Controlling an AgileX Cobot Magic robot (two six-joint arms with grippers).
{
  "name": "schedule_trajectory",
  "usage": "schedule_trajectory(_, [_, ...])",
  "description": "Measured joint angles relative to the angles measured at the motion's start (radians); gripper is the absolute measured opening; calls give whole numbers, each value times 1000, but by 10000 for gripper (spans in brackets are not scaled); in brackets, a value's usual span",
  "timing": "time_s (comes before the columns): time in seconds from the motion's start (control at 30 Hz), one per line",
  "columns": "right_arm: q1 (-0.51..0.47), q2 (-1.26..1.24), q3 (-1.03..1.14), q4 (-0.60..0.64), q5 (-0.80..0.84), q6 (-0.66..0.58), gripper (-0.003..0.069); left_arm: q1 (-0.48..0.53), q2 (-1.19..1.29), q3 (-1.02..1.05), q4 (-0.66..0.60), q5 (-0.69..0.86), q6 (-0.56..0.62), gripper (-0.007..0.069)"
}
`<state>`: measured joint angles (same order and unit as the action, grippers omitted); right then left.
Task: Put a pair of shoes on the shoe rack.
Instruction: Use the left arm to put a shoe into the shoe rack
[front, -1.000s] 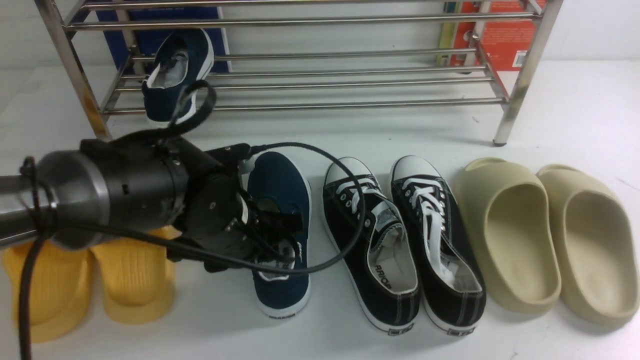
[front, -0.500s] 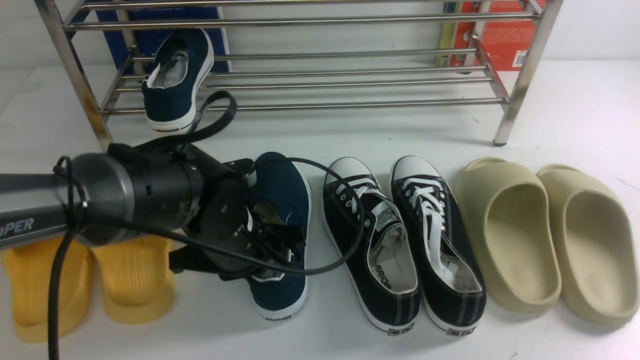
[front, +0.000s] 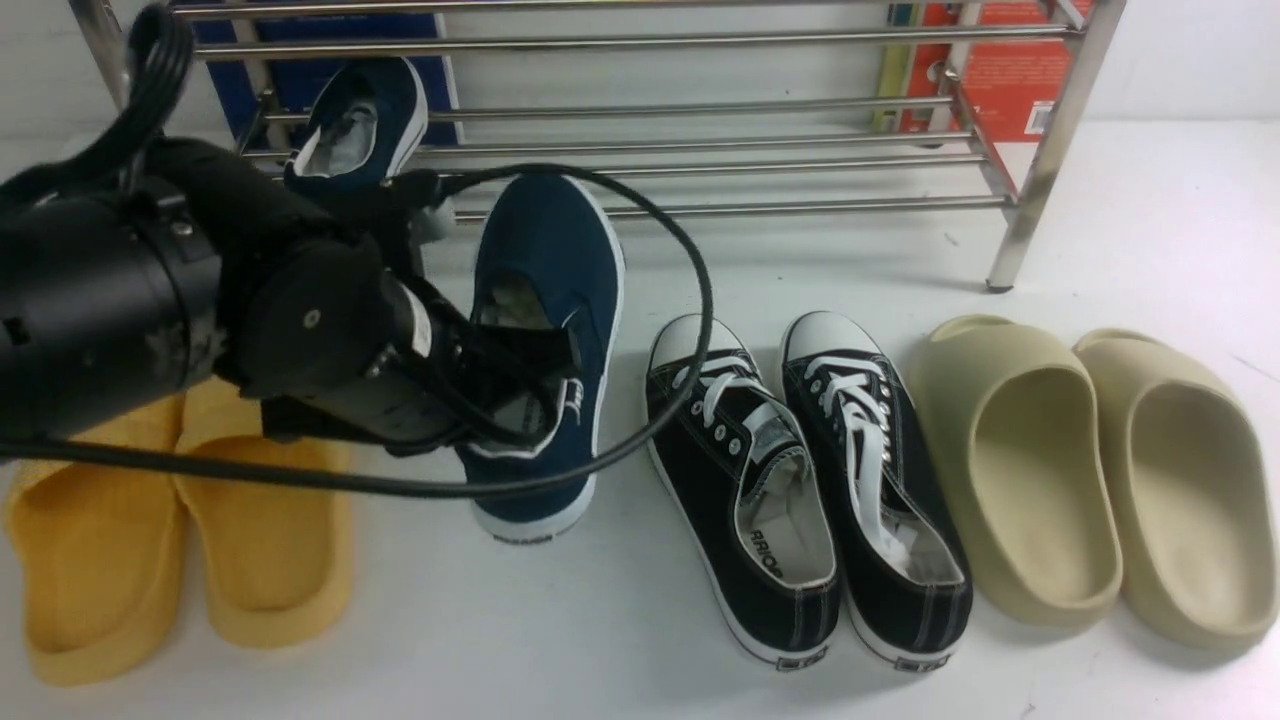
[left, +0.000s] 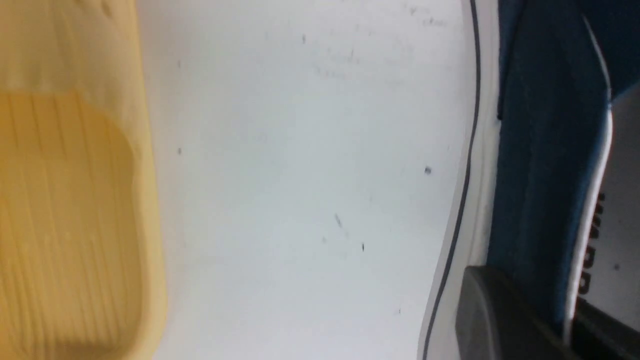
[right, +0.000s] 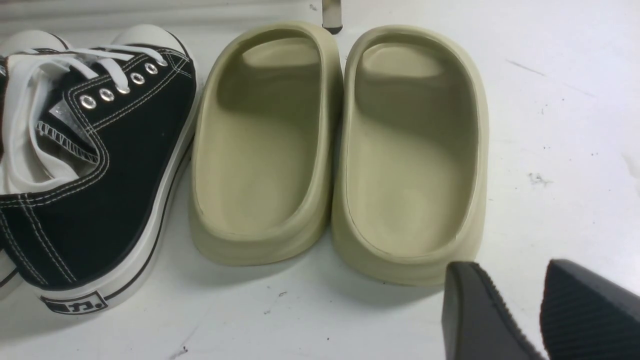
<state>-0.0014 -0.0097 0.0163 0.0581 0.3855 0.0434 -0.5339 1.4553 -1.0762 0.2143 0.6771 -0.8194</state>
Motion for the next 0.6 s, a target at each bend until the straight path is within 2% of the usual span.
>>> schedule_trajectory(0.23, [0,0,0,0,0,0,239,14,155,-233,142,28,-44,-2])
schedule_trajectory(0.37, [0,0,0,0,0,0,239,62,257,-347,126,150,-42,-2])
schedule_trajectory(0.6, [0,0,0,0,0,0,239,146,400,-495,122,246,13,-3])
